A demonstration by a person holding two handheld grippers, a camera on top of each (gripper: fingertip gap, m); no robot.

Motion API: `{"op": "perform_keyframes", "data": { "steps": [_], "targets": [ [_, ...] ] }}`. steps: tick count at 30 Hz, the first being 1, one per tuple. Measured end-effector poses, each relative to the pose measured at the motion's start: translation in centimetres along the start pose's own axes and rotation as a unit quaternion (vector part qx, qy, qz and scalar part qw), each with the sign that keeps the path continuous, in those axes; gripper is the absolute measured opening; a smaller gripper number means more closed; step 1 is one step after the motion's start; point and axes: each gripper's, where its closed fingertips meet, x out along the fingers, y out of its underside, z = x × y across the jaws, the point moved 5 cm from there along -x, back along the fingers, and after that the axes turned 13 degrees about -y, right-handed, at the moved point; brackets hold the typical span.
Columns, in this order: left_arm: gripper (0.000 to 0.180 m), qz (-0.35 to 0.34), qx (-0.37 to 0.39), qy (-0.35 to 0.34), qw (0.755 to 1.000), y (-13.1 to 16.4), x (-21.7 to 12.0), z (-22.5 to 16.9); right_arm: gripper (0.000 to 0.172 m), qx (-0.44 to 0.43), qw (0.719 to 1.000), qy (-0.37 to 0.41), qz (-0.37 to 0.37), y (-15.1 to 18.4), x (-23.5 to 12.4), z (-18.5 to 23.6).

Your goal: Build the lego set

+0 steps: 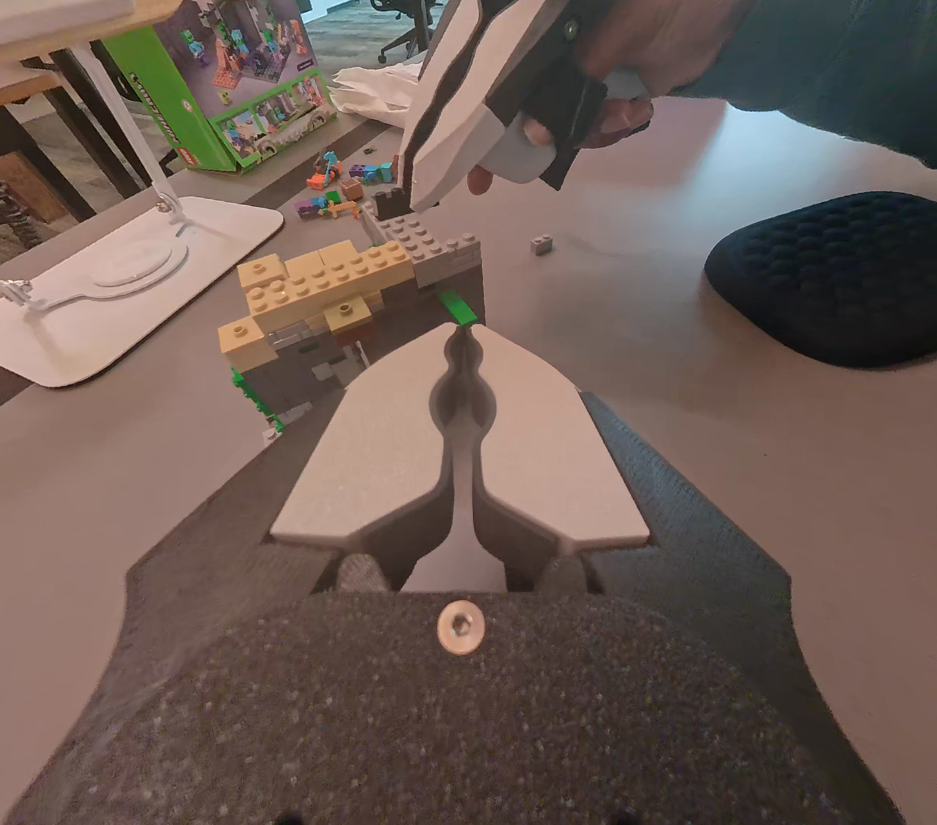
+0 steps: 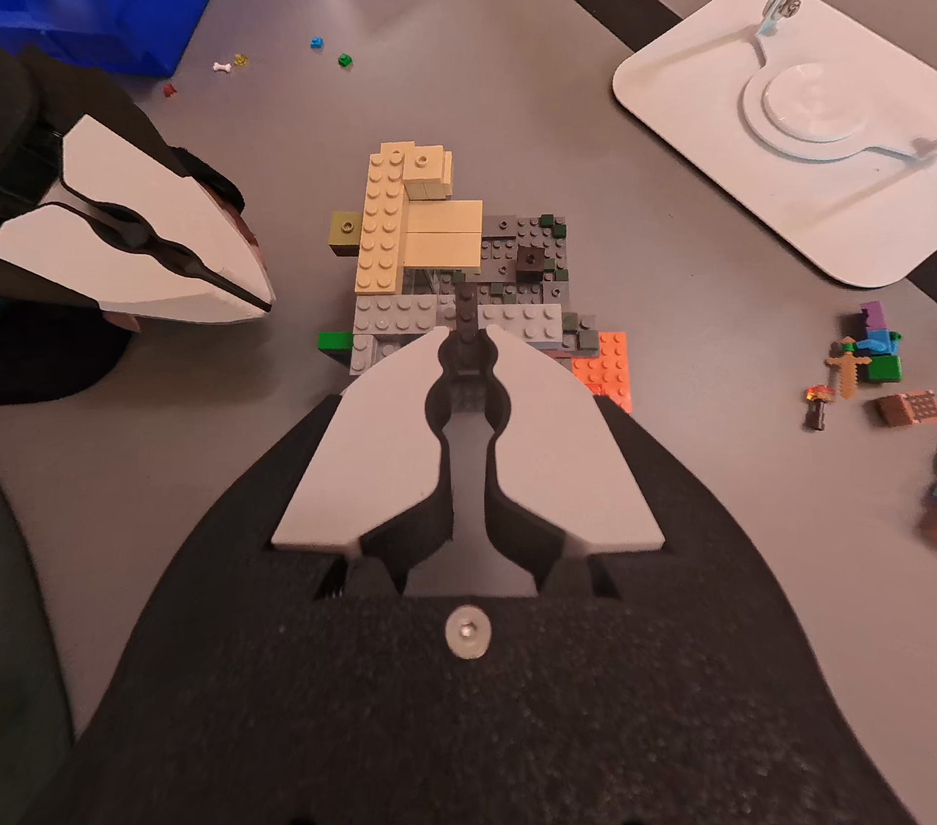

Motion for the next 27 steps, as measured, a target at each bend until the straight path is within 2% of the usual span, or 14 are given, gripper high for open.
{"op": "perform_keyframes", "data": {
  "steps": [27],
  "targets": [
    [0.0,0.009,0.006,0.013,1.0,0.36,0.06,-0.43,0.008,-0.006,1.0,-0.009,0.025,0.28,0.45,-0.16]
  ]
}}
